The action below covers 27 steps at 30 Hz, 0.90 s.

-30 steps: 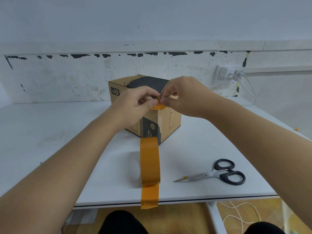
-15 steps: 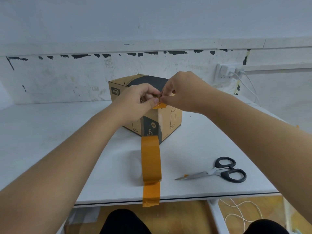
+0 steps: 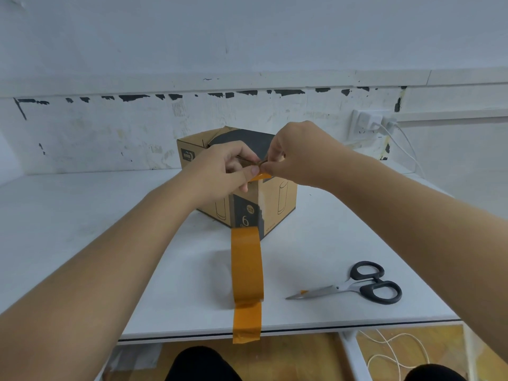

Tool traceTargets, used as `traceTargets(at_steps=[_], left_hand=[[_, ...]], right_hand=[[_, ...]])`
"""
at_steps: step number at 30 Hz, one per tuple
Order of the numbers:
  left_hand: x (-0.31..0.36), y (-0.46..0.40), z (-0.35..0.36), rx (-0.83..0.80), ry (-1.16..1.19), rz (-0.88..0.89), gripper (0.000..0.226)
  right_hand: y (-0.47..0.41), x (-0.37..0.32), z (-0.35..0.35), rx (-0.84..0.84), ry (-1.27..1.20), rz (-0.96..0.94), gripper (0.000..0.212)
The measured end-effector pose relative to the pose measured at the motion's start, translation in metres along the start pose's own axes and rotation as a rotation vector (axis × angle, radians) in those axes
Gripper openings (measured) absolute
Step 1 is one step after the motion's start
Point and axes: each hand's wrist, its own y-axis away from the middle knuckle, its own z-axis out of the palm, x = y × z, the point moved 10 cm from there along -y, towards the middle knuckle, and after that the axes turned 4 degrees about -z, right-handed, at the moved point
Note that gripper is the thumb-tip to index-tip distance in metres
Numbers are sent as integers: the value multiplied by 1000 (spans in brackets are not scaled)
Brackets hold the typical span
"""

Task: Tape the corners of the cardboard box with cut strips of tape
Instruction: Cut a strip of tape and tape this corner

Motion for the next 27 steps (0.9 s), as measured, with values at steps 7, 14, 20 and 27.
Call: traceTargets(at_steps=[7, 14, 20, 27], left_hand=[[-2, 1, 3, -15, 86, 56, 16], [-1, 1, 4, 2, 61, 89, 20], [-3, -1, 2, 20, 2, 97, 22], [-10, -2, 4, -3, 54, 102, 24]], right_hand=[[2, 4, 3, -16, -34, 4, 21], [3, 1, 4, -8, 22, -32, 25], [2, -2, 5, 2, 87, -59, 28], [3, -3, 5, 66, 101, -102, 27]])
